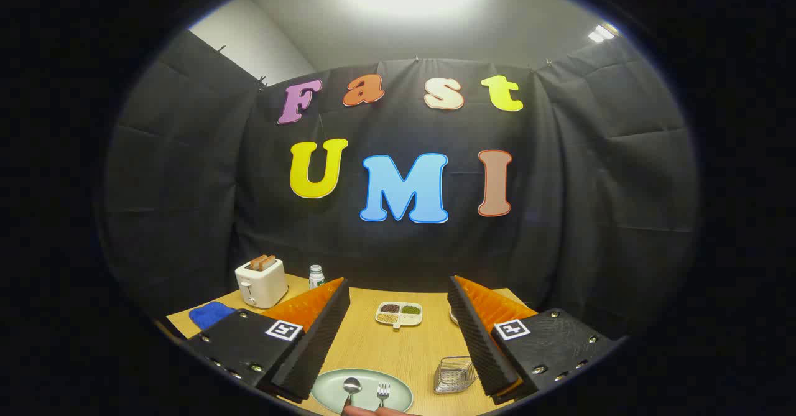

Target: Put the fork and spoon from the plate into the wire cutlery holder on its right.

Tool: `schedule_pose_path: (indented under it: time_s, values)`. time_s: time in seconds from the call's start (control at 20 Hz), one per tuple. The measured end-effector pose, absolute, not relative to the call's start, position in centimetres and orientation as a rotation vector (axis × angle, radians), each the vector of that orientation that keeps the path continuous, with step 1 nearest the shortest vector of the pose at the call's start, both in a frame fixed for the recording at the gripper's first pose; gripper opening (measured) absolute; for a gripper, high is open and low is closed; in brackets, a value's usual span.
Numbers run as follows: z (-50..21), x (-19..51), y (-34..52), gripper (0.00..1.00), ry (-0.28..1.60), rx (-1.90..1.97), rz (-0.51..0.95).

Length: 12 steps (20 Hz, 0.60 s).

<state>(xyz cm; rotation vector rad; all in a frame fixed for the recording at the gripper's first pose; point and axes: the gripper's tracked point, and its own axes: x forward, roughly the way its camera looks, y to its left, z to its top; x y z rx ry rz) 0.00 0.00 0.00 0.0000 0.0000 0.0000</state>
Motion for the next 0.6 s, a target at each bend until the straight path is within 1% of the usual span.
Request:
schedule_pose_path:
  time_s: [0.6]
  values:
    - [-1.3, 0.0, 0.3, 0.97, 0.041, -0.015, 0.029]
